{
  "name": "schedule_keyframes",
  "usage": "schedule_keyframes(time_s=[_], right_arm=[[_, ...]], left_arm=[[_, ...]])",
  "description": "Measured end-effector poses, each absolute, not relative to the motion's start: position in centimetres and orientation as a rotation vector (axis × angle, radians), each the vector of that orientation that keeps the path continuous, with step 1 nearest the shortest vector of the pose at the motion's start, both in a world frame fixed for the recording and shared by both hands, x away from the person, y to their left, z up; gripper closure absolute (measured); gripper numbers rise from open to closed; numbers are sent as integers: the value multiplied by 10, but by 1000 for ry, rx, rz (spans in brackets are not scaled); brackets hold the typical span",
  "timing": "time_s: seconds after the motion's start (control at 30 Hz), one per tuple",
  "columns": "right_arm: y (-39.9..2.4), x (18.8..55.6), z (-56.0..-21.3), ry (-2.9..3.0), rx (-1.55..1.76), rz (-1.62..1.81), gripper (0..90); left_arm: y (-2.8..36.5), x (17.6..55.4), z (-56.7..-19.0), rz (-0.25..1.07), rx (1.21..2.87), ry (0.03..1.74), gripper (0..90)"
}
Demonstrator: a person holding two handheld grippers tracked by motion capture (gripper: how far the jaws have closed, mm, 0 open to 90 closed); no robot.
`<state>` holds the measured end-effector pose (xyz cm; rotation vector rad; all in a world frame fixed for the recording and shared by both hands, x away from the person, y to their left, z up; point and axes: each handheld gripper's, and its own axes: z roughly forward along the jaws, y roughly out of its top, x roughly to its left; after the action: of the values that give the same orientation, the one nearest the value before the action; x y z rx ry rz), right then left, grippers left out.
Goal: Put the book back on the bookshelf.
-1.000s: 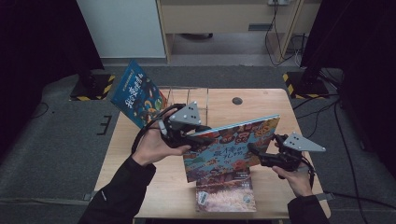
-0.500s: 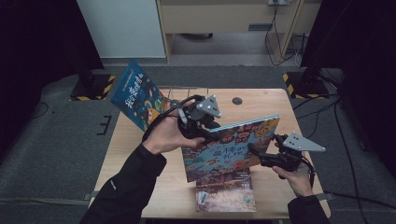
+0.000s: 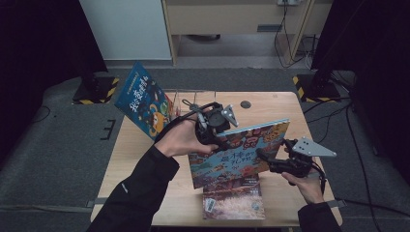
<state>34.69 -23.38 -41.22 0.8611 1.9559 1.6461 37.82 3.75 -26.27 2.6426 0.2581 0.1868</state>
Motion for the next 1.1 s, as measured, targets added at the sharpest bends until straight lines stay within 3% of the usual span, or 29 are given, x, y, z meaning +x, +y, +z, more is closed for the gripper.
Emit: schedule_keyframes(time_s=[0.2, 0.7, 1.1], right_arm=[[-234, 347, -412, 1957, 860, 1646, 211], [-233, 347, -413, 1951, 863, 1651, 208], [-234, 347, -412, 1948, 870, 1662, 207]], left_arm=[[27, 379, -264, 189, 2711, 252, 624], [17, 384, -269, 105, 2817, 261, 727], [17, 386, -271, 35, 2833, 293, 778]])
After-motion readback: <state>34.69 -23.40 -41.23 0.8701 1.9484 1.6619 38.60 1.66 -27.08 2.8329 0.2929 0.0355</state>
